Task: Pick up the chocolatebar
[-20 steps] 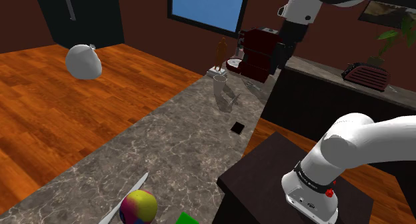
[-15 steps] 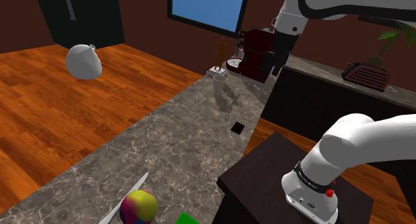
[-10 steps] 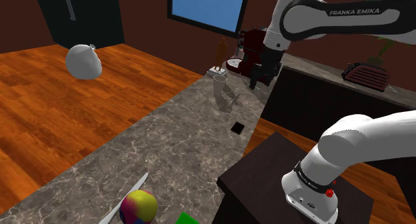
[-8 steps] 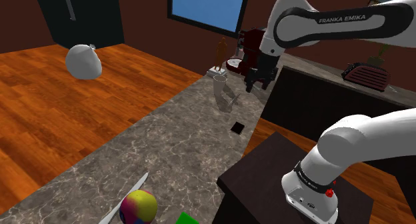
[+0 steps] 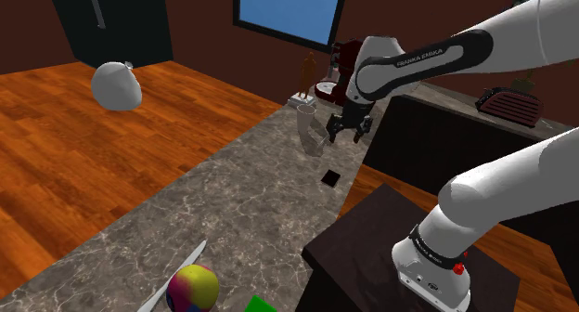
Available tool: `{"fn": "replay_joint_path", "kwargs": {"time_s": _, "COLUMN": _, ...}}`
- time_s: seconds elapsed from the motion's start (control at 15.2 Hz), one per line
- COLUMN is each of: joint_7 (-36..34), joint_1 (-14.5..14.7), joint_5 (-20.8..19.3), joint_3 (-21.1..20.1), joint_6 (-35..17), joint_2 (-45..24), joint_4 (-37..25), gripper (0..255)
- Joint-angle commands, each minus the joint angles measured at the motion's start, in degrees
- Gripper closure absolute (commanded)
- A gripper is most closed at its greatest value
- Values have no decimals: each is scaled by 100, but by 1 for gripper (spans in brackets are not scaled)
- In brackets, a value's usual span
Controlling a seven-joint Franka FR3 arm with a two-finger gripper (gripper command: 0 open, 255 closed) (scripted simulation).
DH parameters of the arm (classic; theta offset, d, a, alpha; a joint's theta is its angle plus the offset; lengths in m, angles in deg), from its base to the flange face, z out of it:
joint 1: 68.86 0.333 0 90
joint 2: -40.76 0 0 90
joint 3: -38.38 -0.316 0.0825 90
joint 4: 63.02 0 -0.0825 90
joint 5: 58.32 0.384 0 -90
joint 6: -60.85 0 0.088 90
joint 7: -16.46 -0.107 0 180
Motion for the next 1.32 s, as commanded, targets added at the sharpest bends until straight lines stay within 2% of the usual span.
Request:
{"fn": "replay_joint_path", "kwargs": {"time_s": 0.0, "joint_7": -324, "joint_1": -159, "joint_5": -46, "joint_3": -48, "joint_6": -438, "joint_2": -411, "joint_4": 7, "gripper": 0}}
{"fn": "replay_joint_path", "kwargs": {"time_s": 0.4, "joint_7": -1355, "joint_1": -596, "joint_5": -336, "joint_3": -120, "joint_6": -1722, "joint_2": -1706, "joint_4": -9, "gripper": 0}}
{"fn": "replay_joint_path", "kwargs": {"time_s": 0.73, "joint_7": -2356, "joint_1": -864, "joint_5": -817, "joint_3": 16, "joint_6": -2679, "joint_2": -2860, "joint_4": -193, "gripper": 0}}
{"fn": "replay_joint_path", "kwargs": {"time_s": 1.12, "joint_7": -3490, "joint_1": -828, "joint_5": -1311, "joint_3": 566, "joint_6": -3640, "joint_2": -4222, "joint_4": -593, "gripper": 0}}
{"fn": "replay_joint_path", "kwargs": {"time_s": 1.25, "joint_7": -3523, "joint_1": -776, "joint_5": -1352, "joint_3": 628, "joint_6": -3786, "joint_2": -4409, "joint_4": -633, "gripper": 0}}
